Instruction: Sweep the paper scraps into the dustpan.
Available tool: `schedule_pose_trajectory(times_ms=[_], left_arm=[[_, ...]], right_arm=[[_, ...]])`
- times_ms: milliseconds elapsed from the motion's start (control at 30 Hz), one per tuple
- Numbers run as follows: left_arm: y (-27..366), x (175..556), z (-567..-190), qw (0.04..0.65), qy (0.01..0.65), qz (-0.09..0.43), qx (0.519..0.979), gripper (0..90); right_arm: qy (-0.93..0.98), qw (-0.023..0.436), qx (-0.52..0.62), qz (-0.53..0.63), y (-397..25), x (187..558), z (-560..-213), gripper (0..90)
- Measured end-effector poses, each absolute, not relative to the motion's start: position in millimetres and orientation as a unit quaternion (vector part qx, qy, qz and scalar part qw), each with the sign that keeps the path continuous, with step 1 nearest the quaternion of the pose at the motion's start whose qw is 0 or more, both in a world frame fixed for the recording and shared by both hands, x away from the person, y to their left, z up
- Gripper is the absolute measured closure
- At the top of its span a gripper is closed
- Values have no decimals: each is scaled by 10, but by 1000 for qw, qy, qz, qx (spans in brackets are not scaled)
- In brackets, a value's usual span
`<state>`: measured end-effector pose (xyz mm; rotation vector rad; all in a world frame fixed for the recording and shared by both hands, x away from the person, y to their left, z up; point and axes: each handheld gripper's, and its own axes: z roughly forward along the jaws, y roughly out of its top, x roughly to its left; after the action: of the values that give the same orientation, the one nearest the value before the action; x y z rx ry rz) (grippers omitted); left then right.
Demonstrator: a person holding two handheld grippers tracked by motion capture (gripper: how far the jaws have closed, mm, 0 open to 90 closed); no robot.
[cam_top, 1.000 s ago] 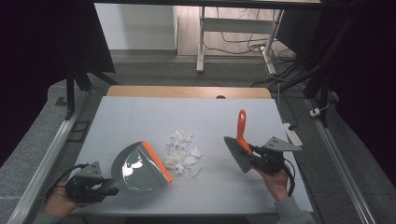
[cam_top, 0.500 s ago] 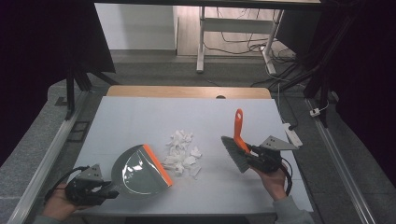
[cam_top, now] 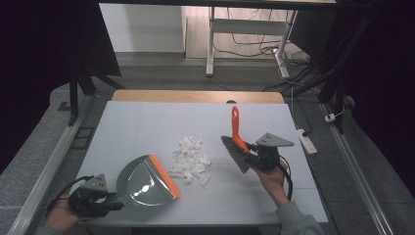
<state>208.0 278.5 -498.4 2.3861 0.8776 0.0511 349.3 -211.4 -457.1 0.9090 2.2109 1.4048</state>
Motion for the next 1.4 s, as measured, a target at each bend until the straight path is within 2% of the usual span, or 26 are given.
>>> schedule_pose_trajectory(times_ms=[633, 967, 1400], left_arm=[[2729, 2127, -5036, 288, 324, 6, 901, 613], [2655, 2159, -5066, 283, 321, -2, 904, 613], [2621, 2190, -5082, 283, 320, -3, 904, 613]], right_arm=[[804, 176, 324, 467, -1480, 3929, -4625, 695], [816, 174, 337, 436, -1250, 4025, -4749, 695], [826, 151, 340, 423, -1030, 4042, -4833, 698]])
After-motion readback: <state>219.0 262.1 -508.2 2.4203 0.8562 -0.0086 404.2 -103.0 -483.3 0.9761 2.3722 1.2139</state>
